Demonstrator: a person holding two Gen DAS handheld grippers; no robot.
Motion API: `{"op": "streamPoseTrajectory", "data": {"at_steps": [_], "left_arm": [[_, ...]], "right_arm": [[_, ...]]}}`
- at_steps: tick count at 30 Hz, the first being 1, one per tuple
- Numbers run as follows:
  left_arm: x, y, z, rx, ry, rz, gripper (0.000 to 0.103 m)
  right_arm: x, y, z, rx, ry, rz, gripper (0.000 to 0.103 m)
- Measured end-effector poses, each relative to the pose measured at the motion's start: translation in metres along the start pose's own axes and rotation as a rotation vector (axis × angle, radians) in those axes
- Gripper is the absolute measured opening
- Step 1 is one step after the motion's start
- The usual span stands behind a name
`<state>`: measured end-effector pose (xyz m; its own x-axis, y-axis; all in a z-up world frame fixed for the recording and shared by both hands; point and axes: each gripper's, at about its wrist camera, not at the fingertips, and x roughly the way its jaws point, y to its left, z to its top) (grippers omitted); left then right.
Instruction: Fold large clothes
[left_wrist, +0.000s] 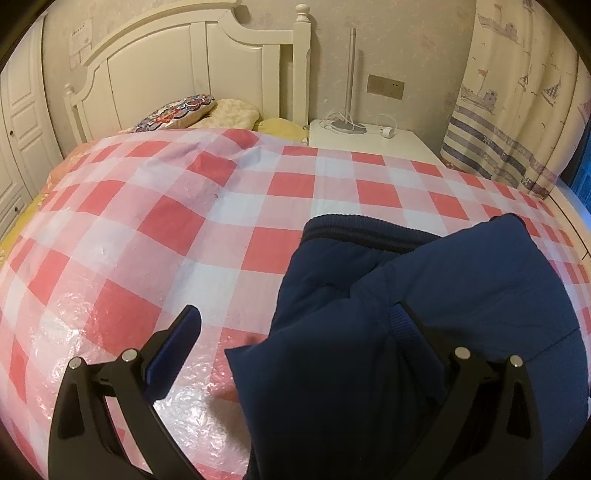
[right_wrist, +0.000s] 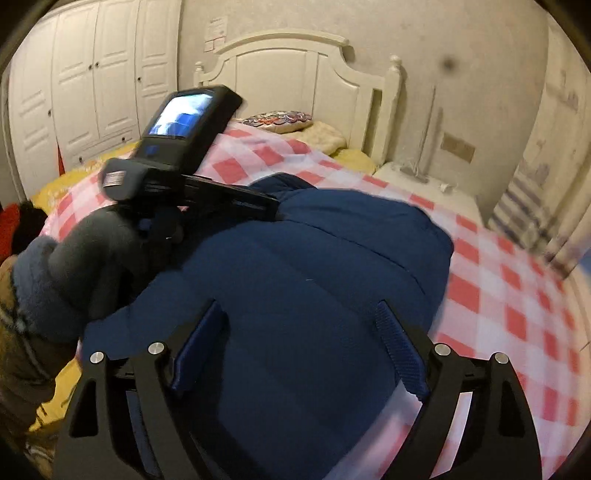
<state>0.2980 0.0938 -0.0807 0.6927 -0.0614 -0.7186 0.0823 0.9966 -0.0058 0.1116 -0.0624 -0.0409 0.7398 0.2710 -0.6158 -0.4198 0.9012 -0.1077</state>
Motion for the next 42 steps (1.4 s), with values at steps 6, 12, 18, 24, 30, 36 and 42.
{"op": "streamPoseTrajectory", "data": {"at_steps": [6,12,18,24,30,36,42], "left_arm": [[-0.001,0.002,-0.002,0.0,-0.001,-0.004,0.101],[-0.022,0.007,-0.009,0.015,-0.017,0.021,0.101],[-0.051,0.059,-0.044,-0.139,0.06,-0.25,0.101],[-0.043,0.09,-0.101,-0.229,0.211,-0.524,0.101],[-0.046,0.092,-0.114,-0.25,0.205,-0.68,0.098],[-0.053,0.064,-0.109,-0.251,0.139,-0.696,0.065],[-0.047,0.01,-0.06,-0.211,0.082,-0.616,0.054]], "right_arm": [[-0.01,0.042,-0.038,-0.109,-0.049,0.005,0.088],[-0.03,0.011,-0.032,0.007,-0.021,0.099,0.089],[-0.018,-0.079,-0.063,0.481,0.015,0.229,0.097],[0.02,-0.1,-0.08,0.671,0.114,0.433,0.097],[0.041,-0.089,-0.078,0.65,0.112,0.484,0.099],[0.021,-0.081,-0.077,0.53,-0.025,0.389,0.078],[0.012,-0.126,-0.055,0.446,-0.138,0.194,0.071]]}}
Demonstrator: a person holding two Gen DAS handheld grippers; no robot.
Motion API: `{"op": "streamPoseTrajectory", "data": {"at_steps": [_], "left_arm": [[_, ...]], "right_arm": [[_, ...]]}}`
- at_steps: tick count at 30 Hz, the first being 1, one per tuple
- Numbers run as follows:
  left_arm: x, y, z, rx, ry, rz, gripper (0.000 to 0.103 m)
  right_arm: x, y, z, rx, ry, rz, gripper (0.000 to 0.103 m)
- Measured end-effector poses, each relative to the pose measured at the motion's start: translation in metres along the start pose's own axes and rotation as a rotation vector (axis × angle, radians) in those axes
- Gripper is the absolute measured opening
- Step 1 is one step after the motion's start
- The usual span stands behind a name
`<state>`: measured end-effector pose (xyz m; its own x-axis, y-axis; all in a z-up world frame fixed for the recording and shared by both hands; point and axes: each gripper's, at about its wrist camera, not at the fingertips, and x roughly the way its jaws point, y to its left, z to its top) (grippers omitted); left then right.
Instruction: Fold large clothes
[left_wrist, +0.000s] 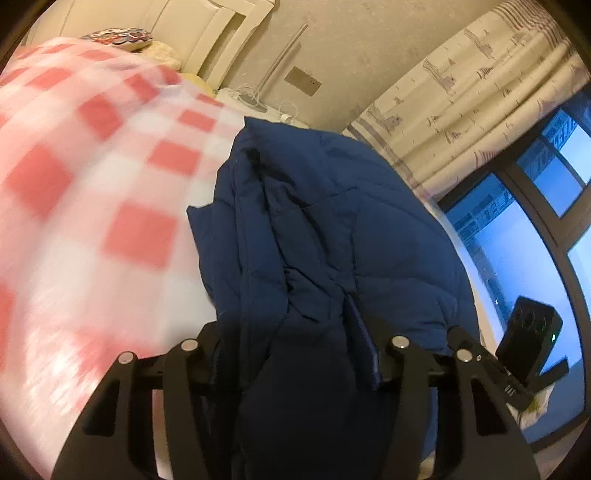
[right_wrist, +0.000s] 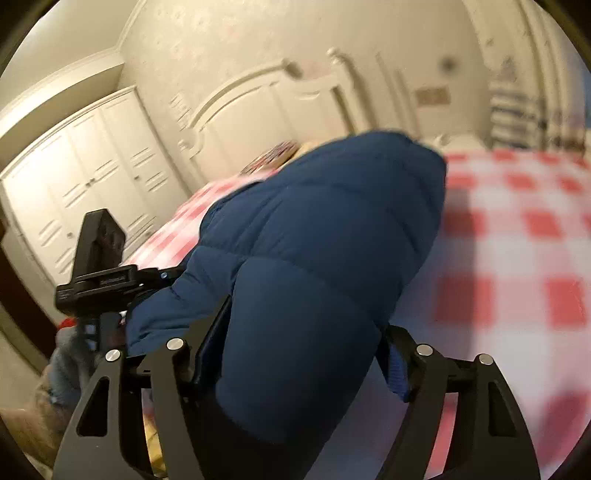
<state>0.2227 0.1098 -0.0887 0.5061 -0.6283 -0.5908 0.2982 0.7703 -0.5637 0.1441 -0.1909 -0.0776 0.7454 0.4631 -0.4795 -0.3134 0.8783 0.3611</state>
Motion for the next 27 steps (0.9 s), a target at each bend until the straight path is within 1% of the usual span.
{"op": "streamPoseTrajectory", "data": {"at_steps": [3,5,7,8,9,10,11,12,13,14,15,16,17,18,19,20,21,22,23,24,25,26,27], "left_arm": [[0.041,-0.025,0.033,-0.032,-0.002,-0.011,0.053],[0.073,-0.04,0.049,-0.053,-0.011,-0.006,0.053],[0.098,-0.052,0.057,-0.056,-0.026,0.011,0.053],[0.11,-0.056,0.059,-0.053,-0.031,0.03,0.053],[0.119,-0.057,0.059,-0.055,-0.03,0.045,0.058],[0.126,-0.055,0.058,-0.069,-0.036,0.046,0.06],[0.128,-0.052,0.058,-0.078,-0.038,0.041,0.062],[0.127,-0.05,0.055,-0.078,-0.037,0.037,0.063],[0.125,-0.049,0.053,-0.062,-0.04,0.041,0.064],[0.123,-0.048,0.051,-0.052,-0.045,0.048,0.066],[0.12,-0.047,0.048,-0.046,-0.053,0.061,0.069],[0.117,-0.046,0.047,-0.048,-0.058,0.066,0.07],[0.113,-0.046,0.044,-0.056,-0.067,0.068,0.071],[0.111,-0.046,0.041,-0.06,-0.073,0.07,0.072],[0.108,-0.046,0.039,-0.059,-0.08,0.076,0.073],[0.105,-0.047,0.034,-0.054,-0.088,0.089,0.076],[0.102,-0.047,0.03,-0.049,-0.094,0.098,0.077],[0.099,-0.047,0.027,-0.044,-0.093,0.109,0.078],[0.096,-0.05,0.024,-0.033,-0.094,0.129,0.078],[0.09,-0.054,0.022,-0.014,-0.104,0.158,0.079],[0.078,-0.062,0.019,0.031,-0.134,0.215,0.079],[0.065,-0.073,0.016,0.083,-0.172,0.274,0.082],[0.055,-0.082,0.013,0.127,-0.205,0.318,0.088]], "right_arm": [[0.001,-0.032,0.031,-0.037,-0.025,-0.079,0.07],[0.007,-0.06,0.056,-0.062,-0.018,-0.131,0.07],[0.017,-0.087,0.076,-0.088,0.013,-0.173,0.07],[0.022,-0.097,0.079,-0.076,0.039,-0.181,0.07],[0.031,-0.109,0.081,-0.048,0.076,-0.195,0.07],[0.038,-0.118,0.075,-0.02,0.097,-0.218,0.072],[0.036,-0.118,0.072,-0.012,0.085,-0.225,0.074],[0.033,-0.117,0.068,-0.007,0.068,-0.24,0.08],[0.029,-0.111,0.067,-0.006,0.058,-0.273,0.084],[0.024,-0.103,0.065,-0.008,0.045,-0.337,0.088],[0.019,-0.092,0.064,-0.019,0.016,-0.386,0.088],[0.012,-0.08,0.062,-0.031,-0.023,-0.407,0.088],[0.009,-0.072,0.061,-0.048,-0.061,-0.408,0.089],[0.007,-0.055,0.055,-0.087,-0.094,-0.398,0.092],[0.013,-0.043,0.049,-0.135,-0.085,-0.402,0.092],[0.023,-0.033,0.045,-0.181,-0.038,-0.413,0.093],[0.039,-0.025,0.036,-0.247,0.031,-0.449,0.095],[0.048,-0.015,0.025,-0.339,0.036,-0.527,0.095],[0.05,-0.009,0.019,-0.375,0.044,-0.538,0.095],[0.045,-0.008,0.016,-0.366,0.069,-0.516,0.095],[0.04,-0.007,0.016,-0.358,0.084,-0.496,0.095],[0.03,-0.005,0.015,-0.353,0.102,-0.47,0.094],[0.022,-0.003,0.014,-0.351,0.103,-0.457,0.094]]}}
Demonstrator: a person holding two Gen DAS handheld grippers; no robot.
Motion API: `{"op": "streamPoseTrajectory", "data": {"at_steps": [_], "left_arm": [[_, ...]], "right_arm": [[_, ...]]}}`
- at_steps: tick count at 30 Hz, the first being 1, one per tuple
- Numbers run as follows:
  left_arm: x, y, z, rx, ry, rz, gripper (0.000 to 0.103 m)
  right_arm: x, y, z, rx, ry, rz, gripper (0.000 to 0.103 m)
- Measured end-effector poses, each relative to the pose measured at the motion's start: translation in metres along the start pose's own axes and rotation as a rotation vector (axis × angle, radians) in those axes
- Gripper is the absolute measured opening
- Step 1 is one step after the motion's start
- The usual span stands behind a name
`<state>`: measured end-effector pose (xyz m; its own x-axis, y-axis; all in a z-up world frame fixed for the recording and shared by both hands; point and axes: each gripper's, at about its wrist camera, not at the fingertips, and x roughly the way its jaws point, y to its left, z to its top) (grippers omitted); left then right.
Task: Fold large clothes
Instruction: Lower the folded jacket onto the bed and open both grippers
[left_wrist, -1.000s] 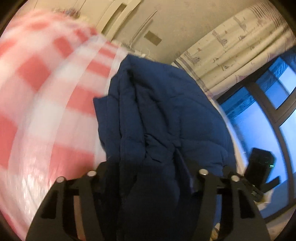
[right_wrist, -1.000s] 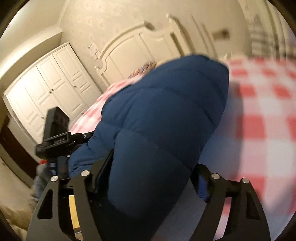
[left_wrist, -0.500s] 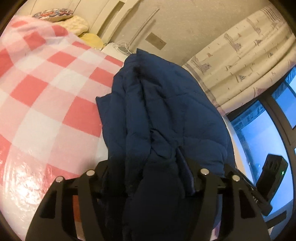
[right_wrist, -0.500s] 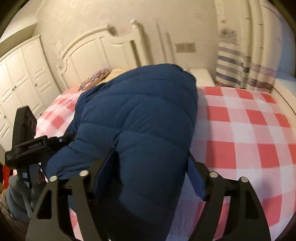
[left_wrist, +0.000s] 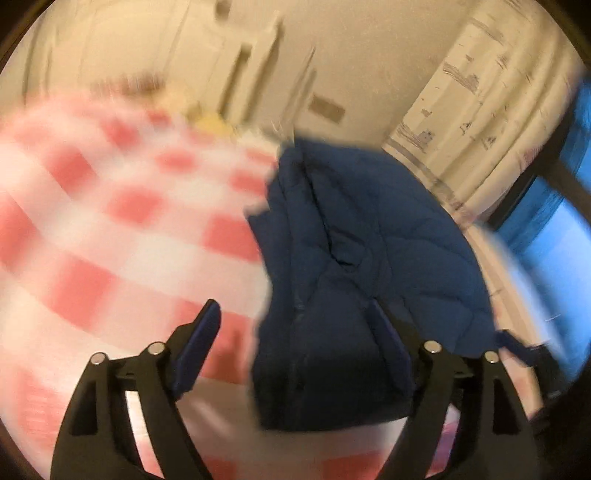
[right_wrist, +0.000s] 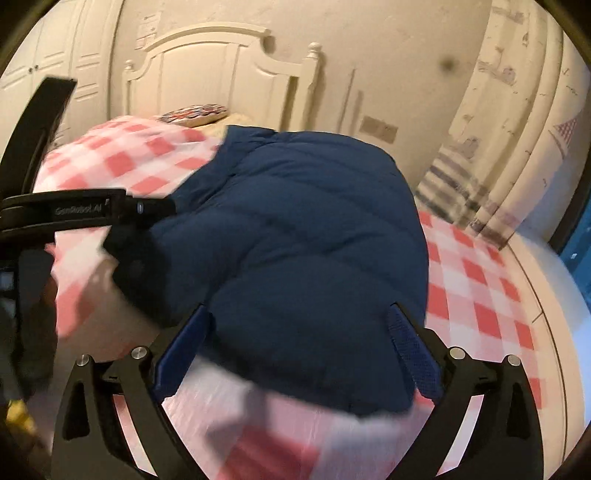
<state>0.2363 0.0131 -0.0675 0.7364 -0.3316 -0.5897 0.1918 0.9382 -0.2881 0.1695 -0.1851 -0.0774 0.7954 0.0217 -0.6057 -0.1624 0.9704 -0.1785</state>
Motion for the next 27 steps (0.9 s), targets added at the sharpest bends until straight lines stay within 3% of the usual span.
{"op": "streamPoseTrajectory", "data": {"at_steps": [2,4,8,10,13,17,20,27], "left_arm": [[-0.039,-0.015,0.004,0.095,-0.118,0.072,0.101],[-0.085,-0.031,0.011,0.158,-0.254,0.139,0.101],[-0.157,-0.058,0.024,0.179,-0.421,0.268,0.101],[-0.181,-0.071,0.023,0.207,-0.464,0.291,0.101],[-0.197,-0.081,0.012,0.247,-0.462,0.275,0.101],[-0.19,-0.092,-0.012,0.272,-0.373,0.265,0.101],[-0.174,-0.091,-0.03,0.248,-0.298,0.265,0.101],[-0.158,-0.088,-0.065,0.19,-0.246,0.272,0.101]], "right_arm": [[-0.03,-0.009,-0.002,0.04,-0.056,0.026,0.094],[-0.062,-0.026,-0.001,0.103,-0.131,0.037,0.094],[-0.127,-0.048,0.012,0.198,-0.294,-0.006,0.099],[-0.151,-0.052,0.015,0.229,-0.353,-0.015,0.099],[-0.161,-0.045,0.013,0.219,-0.34,-0.024,0.099],[-0.15,-0.025,-0.005,0.179,-0.246,-0.066,0.099],[-0.145,-0.013,-0.026,0.195,-0.217,-0.047,0.099],[-0.138,0.004,-0.058,0.211,-0.178,-0.052,0.099]]}}
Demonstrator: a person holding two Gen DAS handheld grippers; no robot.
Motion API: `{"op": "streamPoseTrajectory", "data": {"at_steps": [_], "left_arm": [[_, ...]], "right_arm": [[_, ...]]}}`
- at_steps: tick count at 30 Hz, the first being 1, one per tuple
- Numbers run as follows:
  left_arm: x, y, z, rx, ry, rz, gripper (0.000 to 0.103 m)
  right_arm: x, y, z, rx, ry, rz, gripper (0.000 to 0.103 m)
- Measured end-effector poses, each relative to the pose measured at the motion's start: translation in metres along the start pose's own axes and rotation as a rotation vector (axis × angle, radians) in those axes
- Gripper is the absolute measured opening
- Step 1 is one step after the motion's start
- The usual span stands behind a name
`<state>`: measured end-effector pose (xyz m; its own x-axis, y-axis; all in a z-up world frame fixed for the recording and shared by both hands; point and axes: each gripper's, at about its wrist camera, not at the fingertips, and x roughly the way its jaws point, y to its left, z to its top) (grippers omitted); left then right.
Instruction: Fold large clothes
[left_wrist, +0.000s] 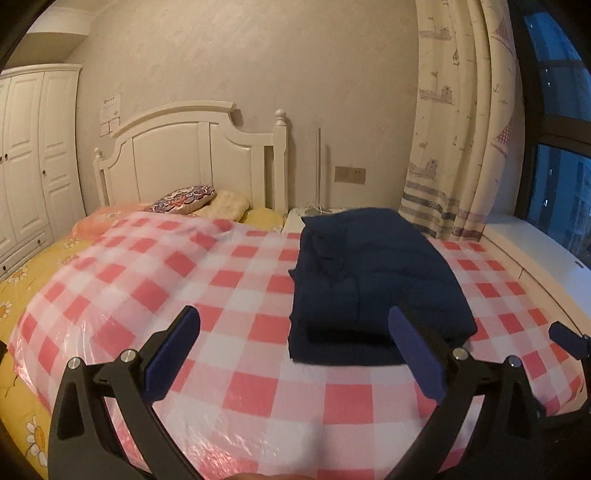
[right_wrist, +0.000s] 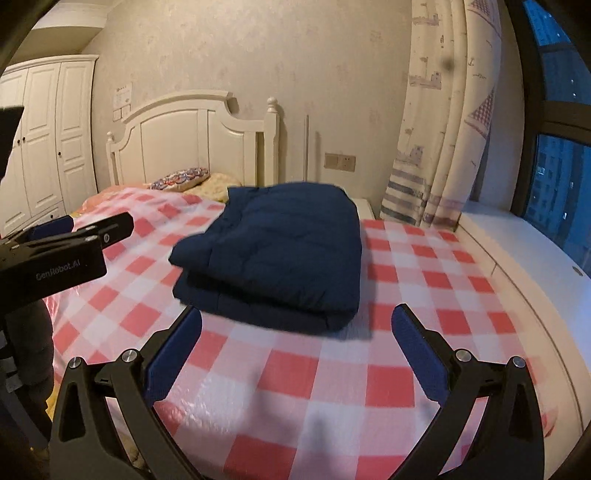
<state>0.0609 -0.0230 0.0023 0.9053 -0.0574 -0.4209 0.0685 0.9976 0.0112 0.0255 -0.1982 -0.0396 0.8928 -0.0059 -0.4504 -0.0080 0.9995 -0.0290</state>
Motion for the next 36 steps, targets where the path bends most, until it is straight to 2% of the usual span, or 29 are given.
{"op": "streamPoseTrajectory", "data": {"at_steps": [3,7,15,36], "left_arm": [[-0.001,-0.006,-0.006,0.035,0.002,-0.011,0.101],[-0.002,-0.009,-0.013,0.055,0.003,-0.018,0.101],[0.003,-0.009,-0.02,0.065,0.028,-0.019,0.101],[0.004,-0.011,-0.021,0.066,0.037,-0.021,0.101]], "right_arm": [[0.001,0.004,-0.005,0.004,0.011,0.004,0.099],[-0.003,0.006,-0.002,0.006,-0.016,-0.019,0.099],[-0.004,-0.002,-0.001,0.043,-0.022,-0.031,0.099],[-0.002,0.002,-0.002,0.044,-0.022,-0.021,0.099]]}}
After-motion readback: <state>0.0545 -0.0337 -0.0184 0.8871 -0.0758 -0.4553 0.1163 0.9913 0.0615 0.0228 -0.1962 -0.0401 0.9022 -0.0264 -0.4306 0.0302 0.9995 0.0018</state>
